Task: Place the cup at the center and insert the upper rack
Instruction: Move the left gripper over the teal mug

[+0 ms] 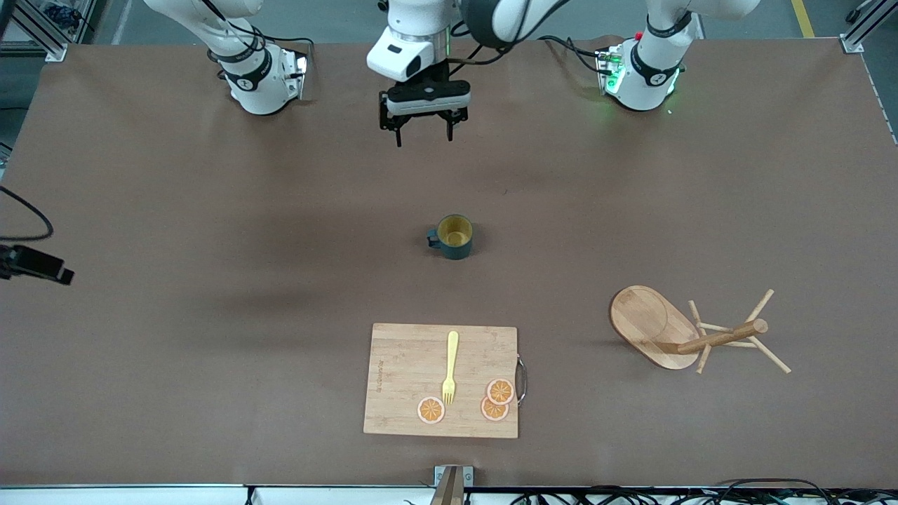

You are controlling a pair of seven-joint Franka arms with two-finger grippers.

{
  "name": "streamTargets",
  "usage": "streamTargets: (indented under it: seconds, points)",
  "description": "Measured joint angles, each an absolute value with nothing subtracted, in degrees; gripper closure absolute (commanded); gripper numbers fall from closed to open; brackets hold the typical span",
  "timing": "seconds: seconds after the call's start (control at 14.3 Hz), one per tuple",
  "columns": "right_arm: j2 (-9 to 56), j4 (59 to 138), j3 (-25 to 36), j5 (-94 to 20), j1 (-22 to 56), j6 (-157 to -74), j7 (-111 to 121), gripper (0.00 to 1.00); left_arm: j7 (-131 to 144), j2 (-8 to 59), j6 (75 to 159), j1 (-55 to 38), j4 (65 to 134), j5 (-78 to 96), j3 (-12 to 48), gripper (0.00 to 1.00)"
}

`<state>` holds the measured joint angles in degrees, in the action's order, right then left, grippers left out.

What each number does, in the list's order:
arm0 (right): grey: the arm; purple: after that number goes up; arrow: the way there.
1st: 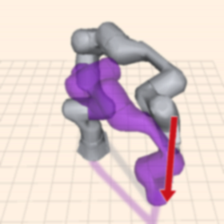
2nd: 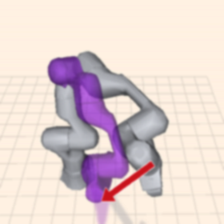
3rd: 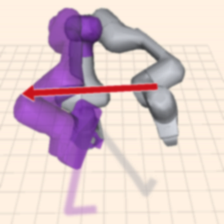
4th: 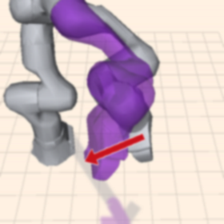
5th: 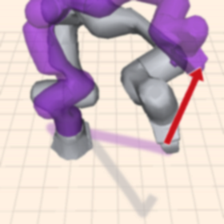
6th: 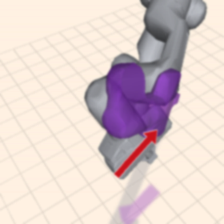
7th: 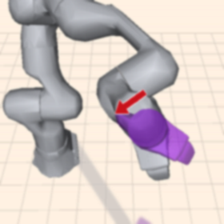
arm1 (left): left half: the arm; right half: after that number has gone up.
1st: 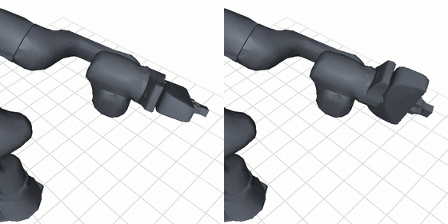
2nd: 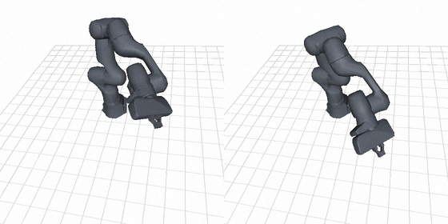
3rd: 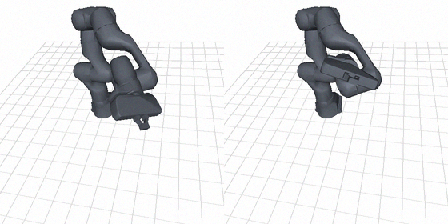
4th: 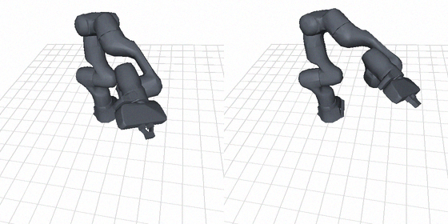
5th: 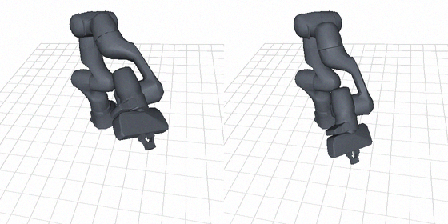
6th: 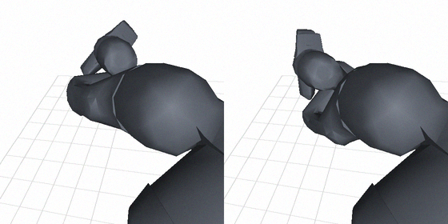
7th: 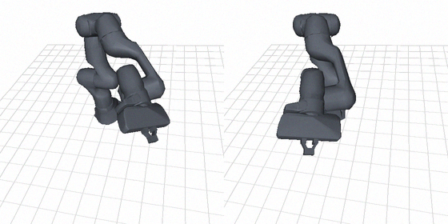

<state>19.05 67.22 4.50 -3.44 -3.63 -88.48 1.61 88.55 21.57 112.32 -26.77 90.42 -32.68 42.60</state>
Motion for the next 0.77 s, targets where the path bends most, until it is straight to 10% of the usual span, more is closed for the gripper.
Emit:
streamTargets:
  seconds: [0.77]
  points:
    - [1.91, 91.34, 2.86, -1.91, -3.31, -98.00, 1.83, 0.00, 118.80, 40.64, 111.50, -39.20, 90.99, -67.97, 41.19, 0.00]
